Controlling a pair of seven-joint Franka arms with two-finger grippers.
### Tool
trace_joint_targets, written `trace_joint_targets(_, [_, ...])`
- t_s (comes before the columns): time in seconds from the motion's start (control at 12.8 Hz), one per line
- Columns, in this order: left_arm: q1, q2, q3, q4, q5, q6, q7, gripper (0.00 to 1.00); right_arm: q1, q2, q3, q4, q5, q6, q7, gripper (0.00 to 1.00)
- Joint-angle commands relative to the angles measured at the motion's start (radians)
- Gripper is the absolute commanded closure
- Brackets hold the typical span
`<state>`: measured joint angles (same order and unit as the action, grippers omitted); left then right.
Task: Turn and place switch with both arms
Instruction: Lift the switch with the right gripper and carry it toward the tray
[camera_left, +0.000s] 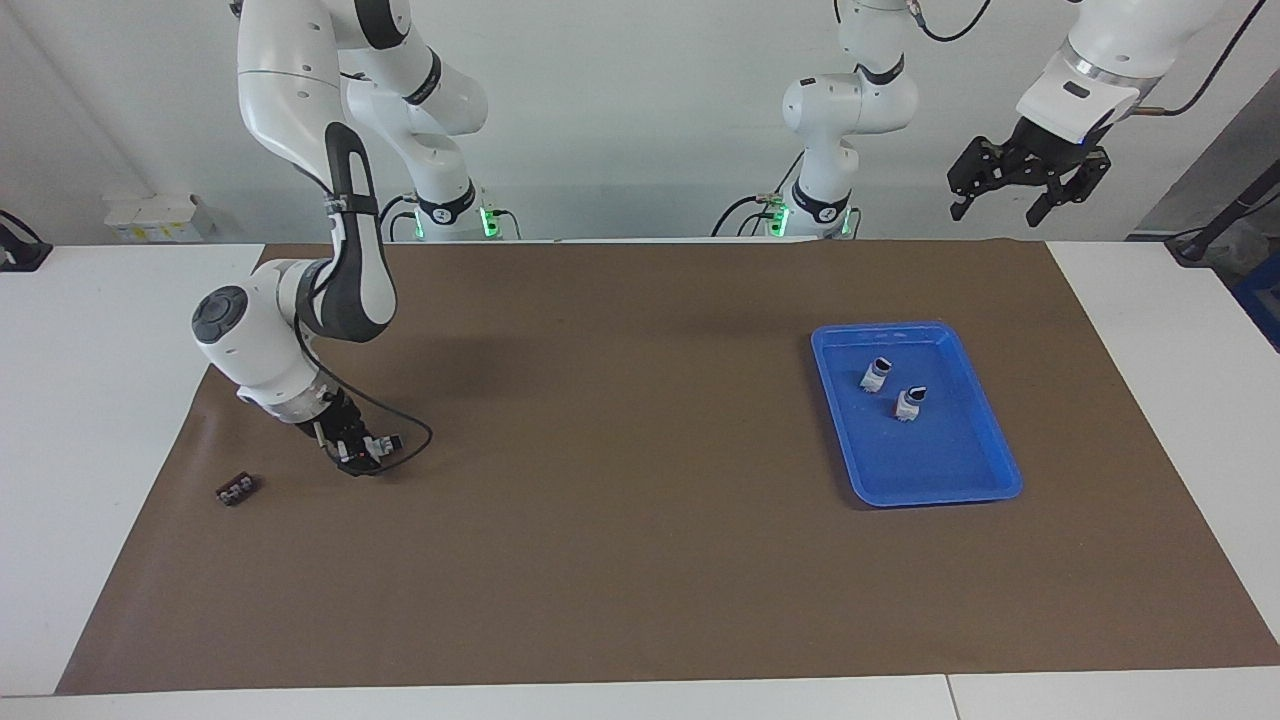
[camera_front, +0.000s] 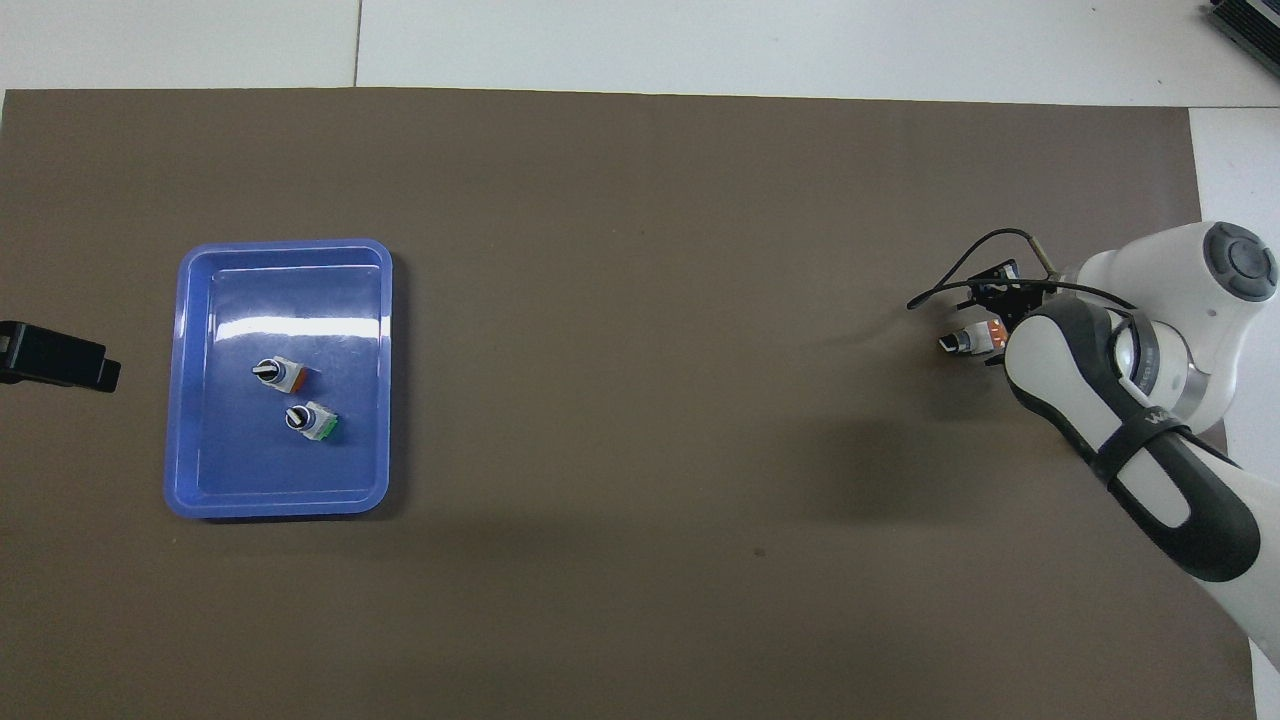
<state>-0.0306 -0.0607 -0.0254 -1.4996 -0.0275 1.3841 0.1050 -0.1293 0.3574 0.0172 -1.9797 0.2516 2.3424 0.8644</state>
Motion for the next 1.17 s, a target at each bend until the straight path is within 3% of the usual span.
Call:
trace_joint_targets(0.0, [0.011,-0.025,-0.002,-0.028,-0.009,0.001,0.007,0.00,-0.023,-0.002,0.015,0.010,0.067,-0.029,-0.048,1.00])
trace_joint_targets(0.31, [0.011,-0.025,-0.002,-0.028,-0.009,0.003,0.007,0.00,-0.023,0.000,0.014,0.198,0.297,-0.273,-0.013,1.00])
trace_joint_targets(0.7, [0.011,-0.025,-0.002,-0.028,-0.009,0.001,0.007,0.00,-0.006,-0.018,0.027,0.347,0.524,-0.444,0.267,1.00])
trace_joint_targets(1.09, [0.011,-0.025,-0.002,-0.028,-0.009,0.001,0.007,0.00,-0.006,-0.063,0.141,0.395,0.767,-0.462,0.408,1.00])
